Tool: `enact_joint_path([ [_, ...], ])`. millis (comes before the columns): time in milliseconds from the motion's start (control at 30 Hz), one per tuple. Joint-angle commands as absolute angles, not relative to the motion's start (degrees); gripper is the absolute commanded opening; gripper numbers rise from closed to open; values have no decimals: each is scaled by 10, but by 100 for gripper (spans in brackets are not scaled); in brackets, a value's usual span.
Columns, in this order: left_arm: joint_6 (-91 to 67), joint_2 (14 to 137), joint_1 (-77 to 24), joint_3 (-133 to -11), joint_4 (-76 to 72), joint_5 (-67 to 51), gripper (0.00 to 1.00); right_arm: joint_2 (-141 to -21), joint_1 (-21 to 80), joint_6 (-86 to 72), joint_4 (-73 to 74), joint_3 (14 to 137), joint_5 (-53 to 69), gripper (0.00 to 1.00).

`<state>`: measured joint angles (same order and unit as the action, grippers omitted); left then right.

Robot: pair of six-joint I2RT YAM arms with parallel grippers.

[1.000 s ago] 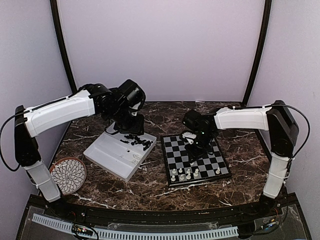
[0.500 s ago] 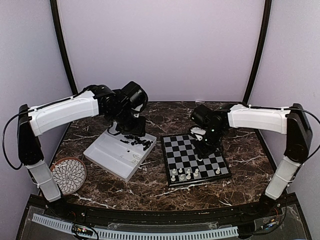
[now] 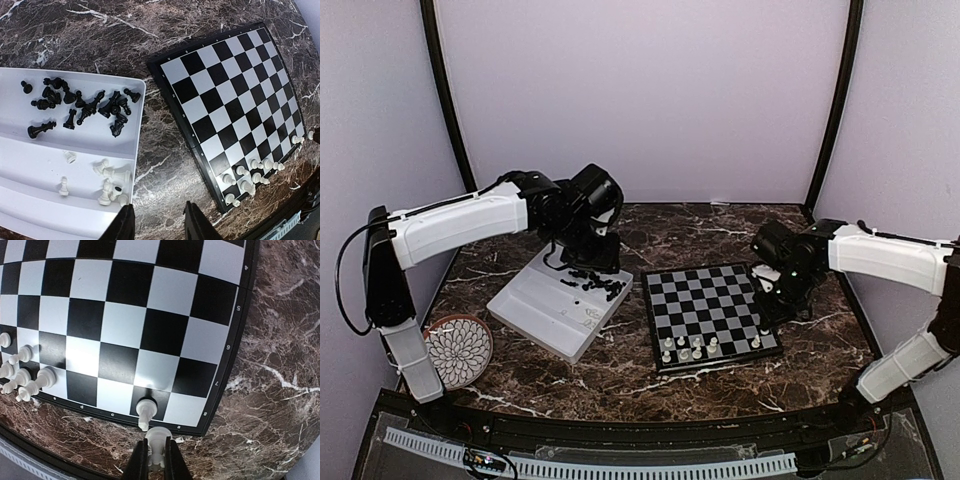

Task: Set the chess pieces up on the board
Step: Place the rook at h1.

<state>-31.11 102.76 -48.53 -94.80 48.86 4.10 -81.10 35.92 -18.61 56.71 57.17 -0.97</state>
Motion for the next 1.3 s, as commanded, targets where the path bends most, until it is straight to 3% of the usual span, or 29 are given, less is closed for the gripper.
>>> enact_joint_path([
  [0,-310,1024,-484,-965,486,31,36,-801,345,-212,569,565,-4,4],
  [833,-307,1001,-485,-947,498,48,36,-885,331,-226,563,556,-34,5],
  [1033,-307,1001,-485,-945,497,47,36,-884,331,-230,566,558,-45,24],
  [1267,-310,992,-484,-933,507,50,36,-867,331,-234,589,575,-43,26],
])
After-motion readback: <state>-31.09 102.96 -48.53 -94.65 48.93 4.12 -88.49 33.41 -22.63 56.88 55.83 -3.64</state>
